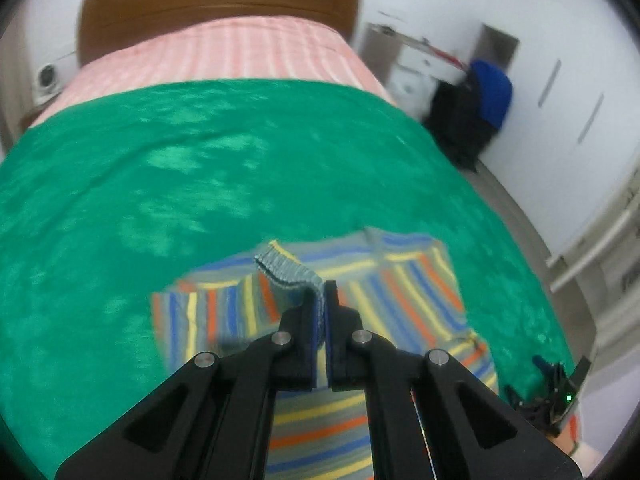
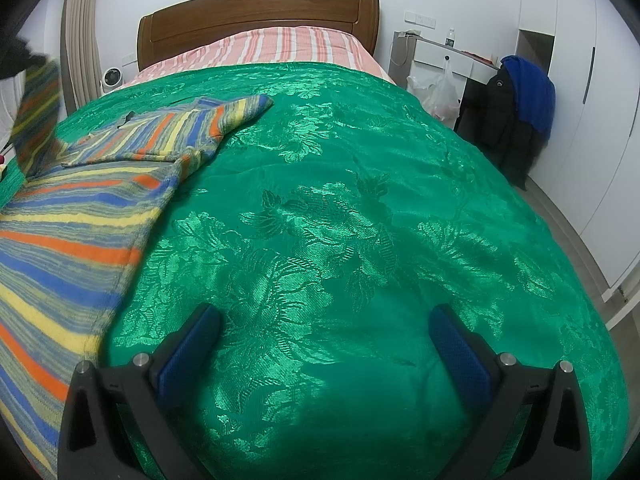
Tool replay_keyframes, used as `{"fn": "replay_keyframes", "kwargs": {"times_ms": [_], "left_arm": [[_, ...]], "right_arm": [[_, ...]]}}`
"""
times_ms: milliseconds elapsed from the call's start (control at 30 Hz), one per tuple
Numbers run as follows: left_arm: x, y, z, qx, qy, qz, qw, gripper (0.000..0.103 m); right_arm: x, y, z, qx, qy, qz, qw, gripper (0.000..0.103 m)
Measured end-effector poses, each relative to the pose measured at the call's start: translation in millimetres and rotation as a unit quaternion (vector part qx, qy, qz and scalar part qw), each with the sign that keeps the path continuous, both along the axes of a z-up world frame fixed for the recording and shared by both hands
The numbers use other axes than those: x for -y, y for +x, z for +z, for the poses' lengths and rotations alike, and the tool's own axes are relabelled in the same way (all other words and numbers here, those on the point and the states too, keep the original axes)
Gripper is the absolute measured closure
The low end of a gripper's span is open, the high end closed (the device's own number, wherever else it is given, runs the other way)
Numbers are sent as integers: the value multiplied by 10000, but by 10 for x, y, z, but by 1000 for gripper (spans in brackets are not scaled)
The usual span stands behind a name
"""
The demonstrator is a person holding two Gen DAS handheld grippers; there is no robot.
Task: Fold small clothes
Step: 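Grasp the other sleeve cuff with the left gripper and fold it across the body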
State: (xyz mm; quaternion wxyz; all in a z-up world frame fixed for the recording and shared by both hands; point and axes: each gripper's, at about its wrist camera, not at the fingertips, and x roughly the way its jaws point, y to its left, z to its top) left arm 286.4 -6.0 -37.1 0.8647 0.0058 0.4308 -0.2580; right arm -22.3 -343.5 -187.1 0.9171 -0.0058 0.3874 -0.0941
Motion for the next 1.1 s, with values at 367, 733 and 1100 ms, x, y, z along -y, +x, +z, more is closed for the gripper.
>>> {"fn": "replay_keyframes", "kwargs": {"times_ms": [367,733,1100], "left_arm": [[100,77,-641,-521,-100,545,9971,16],[-788,-228,-1490,-716,1007,1360,9830,7],[-1777,-1263,-1316,101,867,2070,9744,5]], "right_arm": [[19,-18,7,12,11,6,10000,0],[32,-18,14,-48,40,12,10000,0],[-303,631,1065,-442,1792,734,9801,10]]}}
